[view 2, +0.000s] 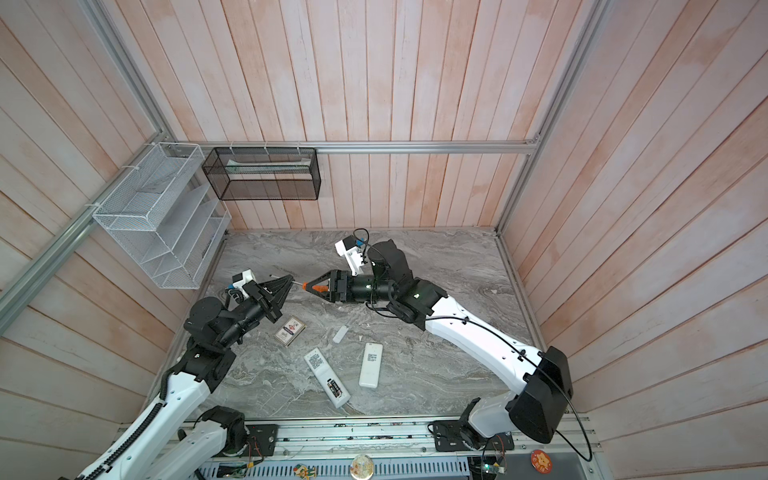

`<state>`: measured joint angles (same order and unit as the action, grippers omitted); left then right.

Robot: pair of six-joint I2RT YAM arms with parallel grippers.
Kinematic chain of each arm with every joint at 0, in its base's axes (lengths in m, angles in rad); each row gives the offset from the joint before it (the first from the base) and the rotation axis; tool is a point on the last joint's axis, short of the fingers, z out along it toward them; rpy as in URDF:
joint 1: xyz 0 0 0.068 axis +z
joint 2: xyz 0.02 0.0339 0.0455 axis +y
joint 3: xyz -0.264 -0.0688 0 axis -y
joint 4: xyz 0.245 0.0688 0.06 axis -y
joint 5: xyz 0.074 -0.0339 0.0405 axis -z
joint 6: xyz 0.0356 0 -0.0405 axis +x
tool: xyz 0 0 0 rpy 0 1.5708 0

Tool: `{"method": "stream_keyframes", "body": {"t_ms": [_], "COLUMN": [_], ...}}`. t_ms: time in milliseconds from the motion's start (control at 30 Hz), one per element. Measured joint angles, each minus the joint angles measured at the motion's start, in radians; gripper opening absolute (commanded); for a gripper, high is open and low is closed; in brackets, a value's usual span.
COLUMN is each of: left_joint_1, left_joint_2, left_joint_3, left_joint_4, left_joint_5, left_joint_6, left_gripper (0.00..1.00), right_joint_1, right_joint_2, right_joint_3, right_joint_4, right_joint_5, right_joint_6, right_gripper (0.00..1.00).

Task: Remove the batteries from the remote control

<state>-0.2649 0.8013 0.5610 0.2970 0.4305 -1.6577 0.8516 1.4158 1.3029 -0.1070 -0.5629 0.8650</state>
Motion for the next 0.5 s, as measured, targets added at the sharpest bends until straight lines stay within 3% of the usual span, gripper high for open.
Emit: {"method": "stream_keyframes", "body": {"t_ms": [500], "left_joint_1": [-0.006], "left_joint_2": [-0.027], "left_joint_3": [0.000], "left_joint_4": [-0.017], "left_joint_5": [-0.020], "left_joint_6": [0.000], "left_gripper": [0.00], "right_joint_1": [0.012], "right_joint_2": [0.004], "right_joint_3": [0.000], "right_joint_4": [-0.023], "right_joint_5": [0.004], "right_joint_6": [0.000], "right_gripper": [0.51]}}
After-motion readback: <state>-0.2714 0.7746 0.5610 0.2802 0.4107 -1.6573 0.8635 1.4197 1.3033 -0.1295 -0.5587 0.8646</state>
